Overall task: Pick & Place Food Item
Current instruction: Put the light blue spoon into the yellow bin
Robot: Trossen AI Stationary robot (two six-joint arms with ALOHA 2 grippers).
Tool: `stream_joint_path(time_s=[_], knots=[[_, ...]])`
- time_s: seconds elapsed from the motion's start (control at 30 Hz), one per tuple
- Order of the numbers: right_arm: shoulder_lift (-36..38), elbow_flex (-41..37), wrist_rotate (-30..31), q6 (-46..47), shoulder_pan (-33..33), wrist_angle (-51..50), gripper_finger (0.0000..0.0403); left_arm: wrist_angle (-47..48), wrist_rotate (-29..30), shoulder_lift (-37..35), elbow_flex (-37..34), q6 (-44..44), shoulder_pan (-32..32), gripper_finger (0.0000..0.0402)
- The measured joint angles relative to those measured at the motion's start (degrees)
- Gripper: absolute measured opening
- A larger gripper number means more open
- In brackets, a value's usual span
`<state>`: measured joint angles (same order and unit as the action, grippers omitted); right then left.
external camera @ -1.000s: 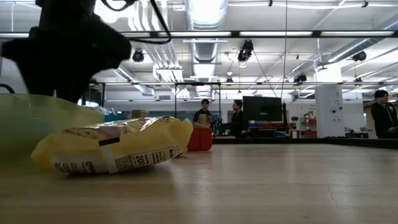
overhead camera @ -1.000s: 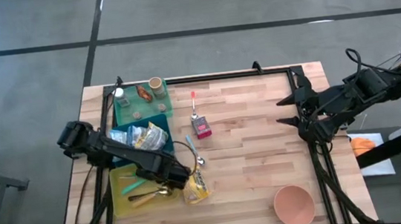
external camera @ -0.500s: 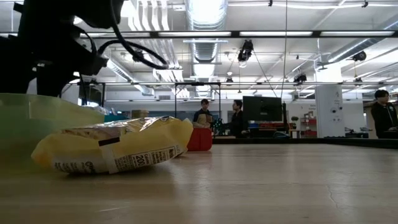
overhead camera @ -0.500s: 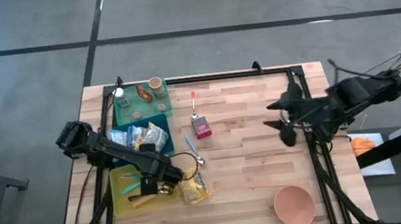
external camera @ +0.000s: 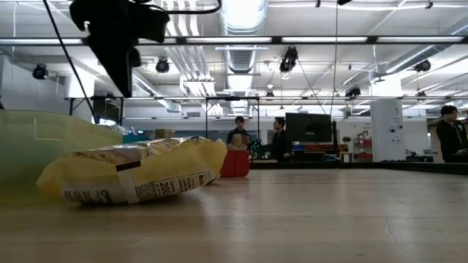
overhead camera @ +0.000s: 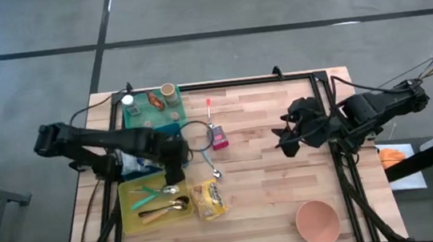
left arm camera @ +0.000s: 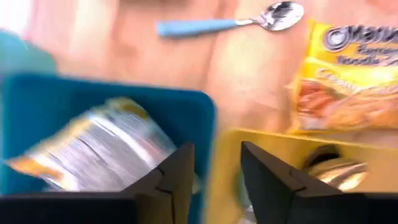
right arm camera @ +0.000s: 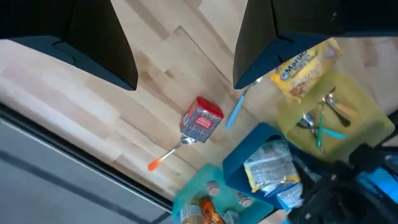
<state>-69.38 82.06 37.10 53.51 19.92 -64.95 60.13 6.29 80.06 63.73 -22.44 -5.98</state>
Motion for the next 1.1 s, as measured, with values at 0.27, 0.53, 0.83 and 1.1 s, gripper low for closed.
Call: stream_joint_path(time_s=[0.27,0.53,0.83,1.1], knots=[[0.6,0.0,-0.1,-4.3,-0.6,-0.5,0.0263,-0.6,0.6,7.9,5.5,19.5,6.1,0.0121],[0.8,0.0,-1.5,-2.8,-0.6,-0.7,0.0263,-2.2,1.0,19.3,10.8,36.2,6.1,0.0176],[1.0,0.0,-0.6,1.2,-0.8,-0.5,0.0263,-9.7,0.5,21.7,10.7,56.8,6.0,0.0264],[1.0,0.0,0.5,3.9,-0.9,-0.4,0.0263,-16.7,-4.2,21.7,5.8,66.2,6.6,0.0224]])
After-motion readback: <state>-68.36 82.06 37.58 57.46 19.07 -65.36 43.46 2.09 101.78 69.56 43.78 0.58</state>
